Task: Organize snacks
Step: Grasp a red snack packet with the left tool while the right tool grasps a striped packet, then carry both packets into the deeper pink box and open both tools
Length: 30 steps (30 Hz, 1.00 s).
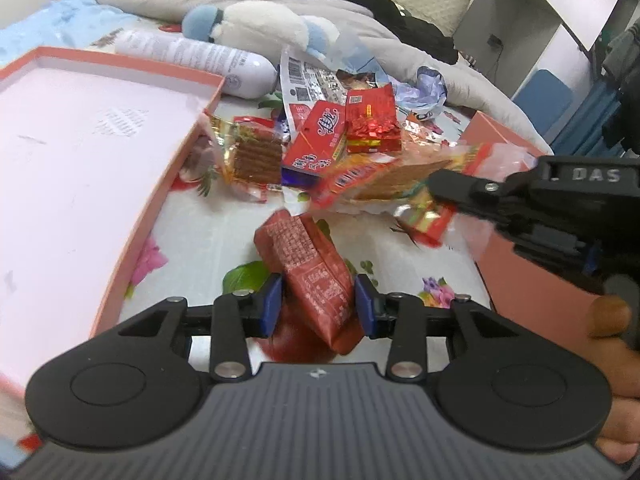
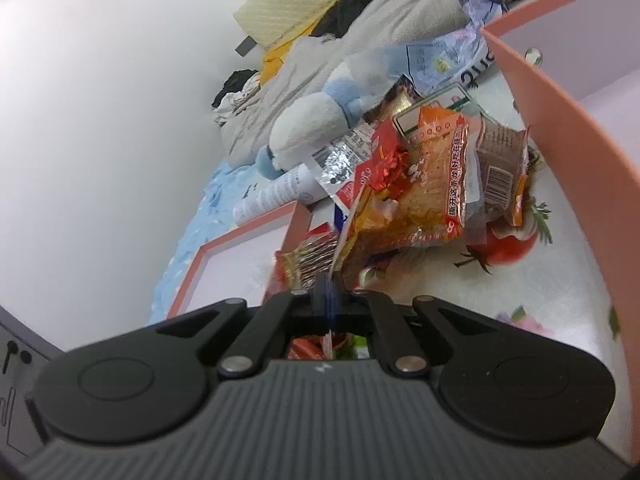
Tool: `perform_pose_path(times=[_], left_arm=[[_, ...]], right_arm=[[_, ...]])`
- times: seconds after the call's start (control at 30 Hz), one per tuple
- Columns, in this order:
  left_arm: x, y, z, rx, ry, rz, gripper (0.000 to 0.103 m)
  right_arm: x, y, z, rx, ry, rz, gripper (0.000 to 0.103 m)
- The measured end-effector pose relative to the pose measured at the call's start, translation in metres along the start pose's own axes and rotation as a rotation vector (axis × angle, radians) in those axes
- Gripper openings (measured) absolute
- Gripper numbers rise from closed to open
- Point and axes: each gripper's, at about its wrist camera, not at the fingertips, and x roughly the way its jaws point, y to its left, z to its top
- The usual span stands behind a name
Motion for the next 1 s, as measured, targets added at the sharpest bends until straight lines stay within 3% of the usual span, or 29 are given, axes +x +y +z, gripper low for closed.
perform_pose_path(times=[0.23, 0.53, 1.0], left_arm=[[-0.027, -0.013, -0.015, -0.012, 0.009, 0.035, 0.043], [-0.040, -0.023, -0.027, -0.038, 0.007, 0.054, 0.042], [-0.043, -0.026, -0.037, -0.079, 0.042, 0.001, 0.041]], right_arm=[[-0.047, 0.007, -0.003, -0.034, -0.053, -0.034, 0.003], [-0.099, 0.006, -0.010, -0.138, -0.119, -0.159, 0.003], [-0.099, -0.004, -0.041, -0.243, -0.047, -0.264, 0.003]])
